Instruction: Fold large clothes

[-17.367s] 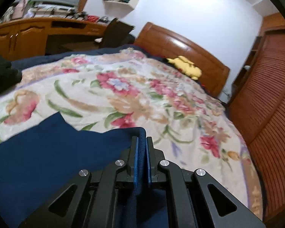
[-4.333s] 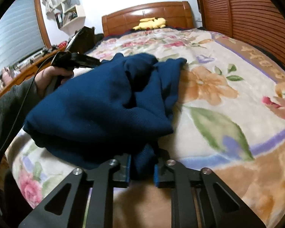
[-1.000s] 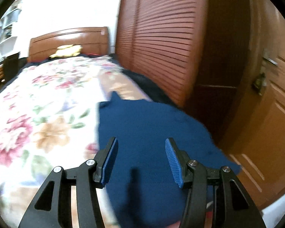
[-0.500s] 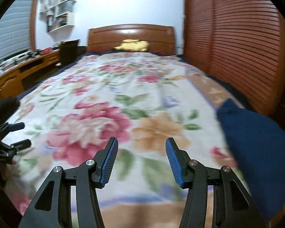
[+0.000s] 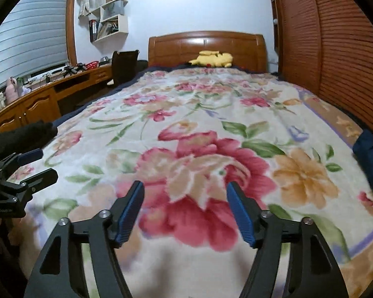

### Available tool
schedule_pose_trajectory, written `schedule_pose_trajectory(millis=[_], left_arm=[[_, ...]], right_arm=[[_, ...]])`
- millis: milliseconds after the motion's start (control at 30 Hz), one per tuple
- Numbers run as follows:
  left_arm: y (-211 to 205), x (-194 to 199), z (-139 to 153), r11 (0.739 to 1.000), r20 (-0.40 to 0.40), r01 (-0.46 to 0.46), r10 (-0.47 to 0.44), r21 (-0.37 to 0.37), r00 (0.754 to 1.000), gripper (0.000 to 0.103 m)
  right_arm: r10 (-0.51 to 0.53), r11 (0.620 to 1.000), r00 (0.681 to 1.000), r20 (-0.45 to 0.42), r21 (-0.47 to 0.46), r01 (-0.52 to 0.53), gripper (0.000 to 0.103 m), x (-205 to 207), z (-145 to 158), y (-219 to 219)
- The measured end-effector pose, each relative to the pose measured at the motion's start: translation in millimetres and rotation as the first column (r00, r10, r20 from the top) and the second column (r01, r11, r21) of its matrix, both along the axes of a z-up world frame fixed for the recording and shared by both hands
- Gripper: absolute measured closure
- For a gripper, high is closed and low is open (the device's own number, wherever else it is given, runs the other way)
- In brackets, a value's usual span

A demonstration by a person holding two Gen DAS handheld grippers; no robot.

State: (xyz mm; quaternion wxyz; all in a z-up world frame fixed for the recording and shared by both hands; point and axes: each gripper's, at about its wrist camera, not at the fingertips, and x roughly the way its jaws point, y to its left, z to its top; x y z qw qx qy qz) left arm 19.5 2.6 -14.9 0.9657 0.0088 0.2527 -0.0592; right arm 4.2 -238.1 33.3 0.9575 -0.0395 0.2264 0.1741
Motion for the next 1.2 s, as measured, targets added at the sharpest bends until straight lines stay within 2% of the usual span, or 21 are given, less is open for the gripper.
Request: schedule_pose_trajectory(millis=[133,233,333,533,1200], left_arm=[[7.6,-4.3,-1.4,0.999,0.014,-0.031,0.031,0.008,0.999,0.0],[12.0,-6.4,-2.5,0.999,0.014,-0.039,0.039,-0.009,0.999,0.0],[13.9,-7.4,-1.7,0.999,0.021,-0.049,0.049,-0.01,0.999,0.0],[12.8,-10.6,-1.1,0.998,0.038,-0.057,0.057,-0.001,0.998,0.0],[17.6,-13.9,1.8,0.997,0.045,-0.077,0.078,-0.017,0.996,0.0]], right_arm=[[-0.007,1.0,0.999,0.054,0.019,0.006,0.028,5.9,-12.1,10.5],[-0.005,1.0,0.997,0.082,-0.008,0.005,0.028,12.1,-25.8,15.9],[-0.015,0.999,0.995,0.094,0.031,0.012,0.028,11.9,-25.4,7.1],[-0.012,0.998,0.996,0.091,0.063,0.007,0.028,17.3,-36.3,9.5],[-0.008,0.999,0.994,0.11,0.054,0.002,0.028,23.0,-40.8,21.5]])
